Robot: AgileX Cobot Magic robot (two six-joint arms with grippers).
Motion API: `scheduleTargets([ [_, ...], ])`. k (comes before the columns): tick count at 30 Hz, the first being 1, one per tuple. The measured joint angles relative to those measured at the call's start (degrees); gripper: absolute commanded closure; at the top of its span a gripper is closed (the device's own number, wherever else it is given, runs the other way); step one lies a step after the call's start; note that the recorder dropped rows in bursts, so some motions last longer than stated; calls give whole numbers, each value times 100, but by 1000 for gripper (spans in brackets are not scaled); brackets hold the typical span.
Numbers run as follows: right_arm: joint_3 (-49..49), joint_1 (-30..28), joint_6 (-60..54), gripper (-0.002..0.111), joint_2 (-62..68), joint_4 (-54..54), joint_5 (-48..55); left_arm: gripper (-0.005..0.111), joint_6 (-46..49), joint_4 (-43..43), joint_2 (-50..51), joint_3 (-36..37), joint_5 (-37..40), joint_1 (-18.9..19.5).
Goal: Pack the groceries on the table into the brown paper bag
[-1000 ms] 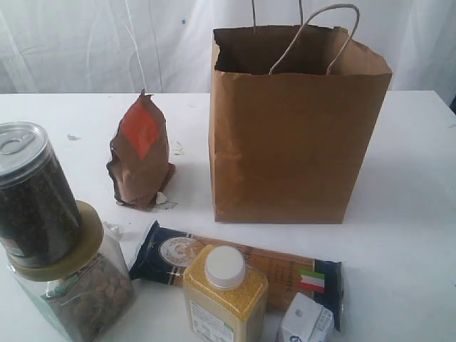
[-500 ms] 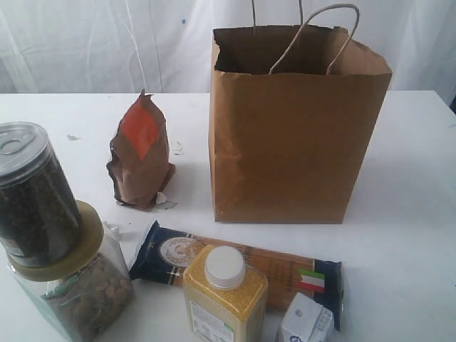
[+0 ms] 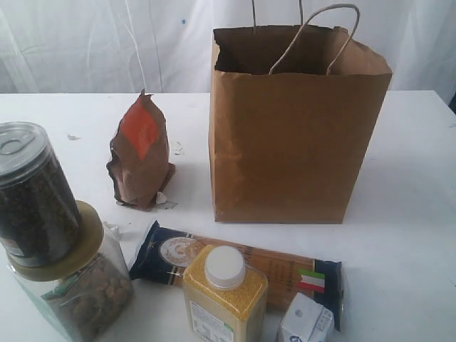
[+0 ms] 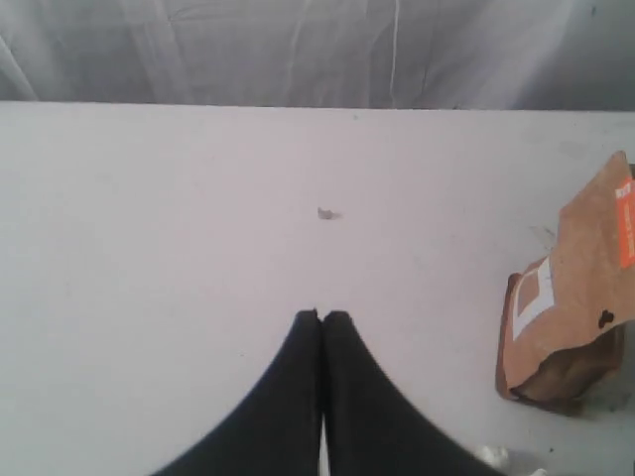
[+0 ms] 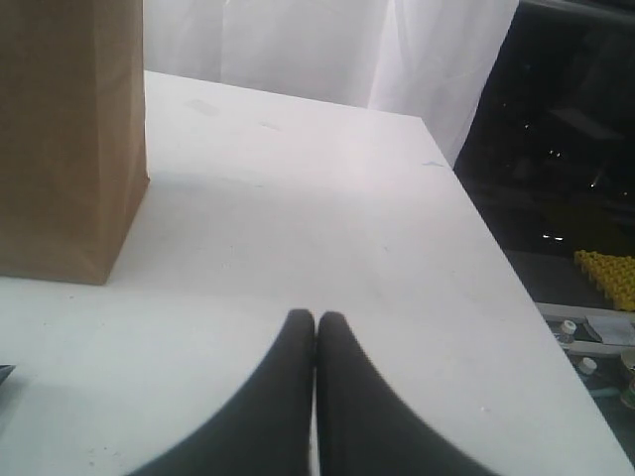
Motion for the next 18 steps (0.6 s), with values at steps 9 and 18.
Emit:
scheduleTargets([
  [9,0,0,0,108,0,0,0,107,2766,-2707,280,-2677,2297,0],
  [18,0,0,0,108,0,0,0,102,4821,-4926,258,-2467,4311,0],
])
